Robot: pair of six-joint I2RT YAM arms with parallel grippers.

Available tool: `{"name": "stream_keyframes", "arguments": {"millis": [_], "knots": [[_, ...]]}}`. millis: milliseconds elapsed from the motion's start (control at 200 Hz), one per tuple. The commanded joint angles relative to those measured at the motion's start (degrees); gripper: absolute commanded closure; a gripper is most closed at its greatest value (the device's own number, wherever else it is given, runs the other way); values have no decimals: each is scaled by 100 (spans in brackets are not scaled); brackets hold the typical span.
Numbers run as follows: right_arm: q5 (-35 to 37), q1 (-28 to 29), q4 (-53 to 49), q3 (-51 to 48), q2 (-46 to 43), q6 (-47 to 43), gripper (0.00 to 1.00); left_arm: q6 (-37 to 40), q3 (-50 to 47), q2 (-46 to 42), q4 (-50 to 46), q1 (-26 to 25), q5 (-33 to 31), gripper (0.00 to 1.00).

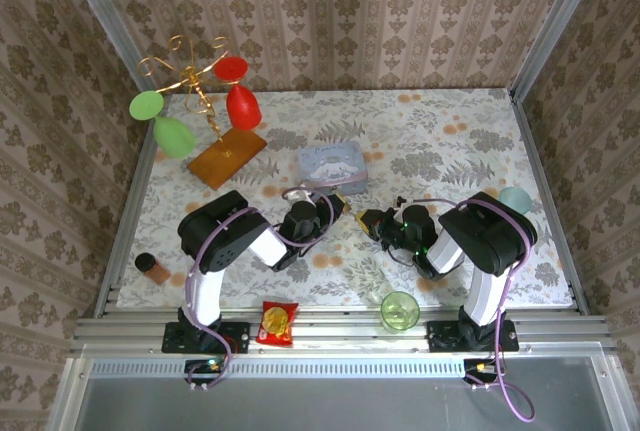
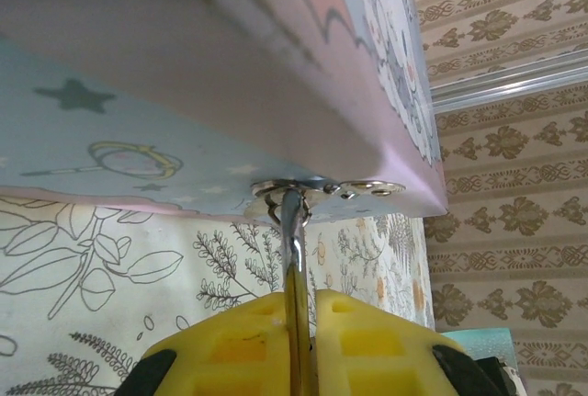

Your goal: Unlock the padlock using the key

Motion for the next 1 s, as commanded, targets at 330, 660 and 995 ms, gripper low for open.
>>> {"name": "stream_keyframes", "arguments": {"millis": [330, 660, 995], "knots": [[178, -15, 189, 75, 97, -89, 100, -26, 4, -141, 447, -84, 0, 100], [345, -68, 189, -157, -3, -149, 100, -65, 41, -56, 442, -79, -33, 100], [123, -103, 191, 105, 114, -164, 100, -152, 67, -11, 467, -106, 18, 100]]}}
